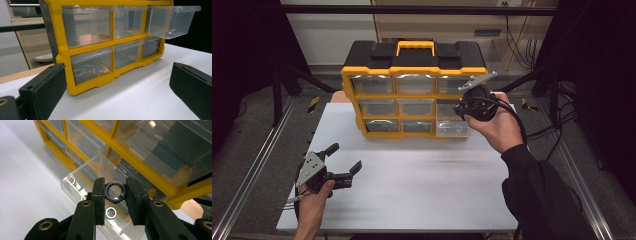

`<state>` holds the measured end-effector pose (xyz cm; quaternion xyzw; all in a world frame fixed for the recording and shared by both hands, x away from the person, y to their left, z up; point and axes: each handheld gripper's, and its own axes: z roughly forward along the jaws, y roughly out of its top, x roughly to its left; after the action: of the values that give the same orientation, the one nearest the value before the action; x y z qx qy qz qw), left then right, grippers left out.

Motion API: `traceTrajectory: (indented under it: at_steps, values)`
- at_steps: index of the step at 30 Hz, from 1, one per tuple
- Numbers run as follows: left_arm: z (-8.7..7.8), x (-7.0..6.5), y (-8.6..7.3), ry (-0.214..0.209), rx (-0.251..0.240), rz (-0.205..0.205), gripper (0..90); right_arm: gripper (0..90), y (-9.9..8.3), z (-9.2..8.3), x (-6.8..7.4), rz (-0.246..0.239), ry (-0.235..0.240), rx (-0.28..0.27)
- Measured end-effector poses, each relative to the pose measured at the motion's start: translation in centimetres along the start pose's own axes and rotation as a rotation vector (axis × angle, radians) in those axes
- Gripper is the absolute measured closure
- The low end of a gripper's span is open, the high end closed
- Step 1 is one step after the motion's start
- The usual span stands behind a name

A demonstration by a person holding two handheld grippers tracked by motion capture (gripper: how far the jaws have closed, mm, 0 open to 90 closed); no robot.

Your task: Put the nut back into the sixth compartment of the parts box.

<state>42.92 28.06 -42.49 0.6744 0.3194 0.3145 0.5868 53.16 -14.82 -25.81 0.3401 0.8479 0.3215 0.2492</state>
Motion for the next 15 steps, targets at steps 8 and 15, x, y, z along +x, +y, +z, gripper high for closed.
traceTrajectory:
  at_steps: [8,15]
  values:
    - [0.0,0.0,0.0,0.0,0.0,0.0,0.8,69.9,0.0,0.9,-0.3,0.016,0.002,0.026]
    - [0.0,0.0,0.0,0.001,-0.002,-0.002,0.8,68.7,-0.1,2.0,-0.5,0.057,-0.005,0.037]
